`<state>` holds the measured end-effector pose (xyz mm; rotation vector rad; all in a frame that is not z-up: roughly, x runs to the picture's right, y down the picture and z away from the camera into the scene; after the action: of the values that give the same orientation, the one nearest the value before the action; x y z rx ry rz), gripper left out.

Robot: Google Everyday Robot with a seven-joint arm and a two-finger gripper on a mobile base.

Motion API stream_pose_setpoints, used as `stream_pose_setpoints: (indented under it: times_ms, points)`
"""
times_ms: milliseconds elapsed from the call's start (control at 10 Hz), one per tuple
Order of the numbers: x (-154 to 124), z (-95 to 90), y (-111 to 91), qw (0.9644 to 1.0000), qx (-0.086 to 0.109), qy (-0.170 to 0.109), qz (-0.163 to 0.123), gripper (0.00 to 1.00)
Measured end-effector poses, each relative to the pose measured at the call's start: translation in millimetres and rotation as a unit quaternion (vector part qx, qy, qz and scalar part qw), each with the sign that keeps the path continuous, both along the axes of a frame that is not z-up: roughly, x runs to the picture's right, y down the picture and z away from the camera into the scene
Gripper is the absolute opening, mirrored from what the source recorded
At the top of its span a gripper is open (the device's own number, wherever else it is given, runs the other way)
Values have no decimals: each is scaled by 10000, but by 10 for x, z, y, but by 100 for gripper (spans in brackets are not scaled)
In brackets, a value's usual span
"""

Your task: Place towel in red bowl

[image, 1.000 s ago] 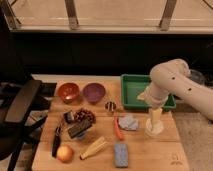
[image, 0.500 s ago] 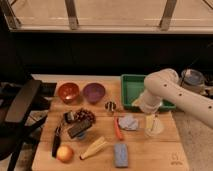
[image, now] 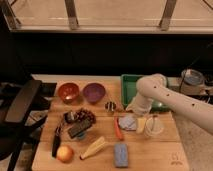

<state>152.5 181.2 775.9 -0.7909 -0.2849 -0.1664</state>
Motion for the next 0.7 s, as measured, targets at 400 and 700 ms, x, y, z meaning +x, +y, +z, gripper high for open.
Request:
stream_pose_setpoints:
  times_ms: [400, 700]
  points:
    - [-29, 29, 29, 10000, -65, -5, -31, 80]
    - [-57, 84, 69, 9998, -14, -127, 155, 80]
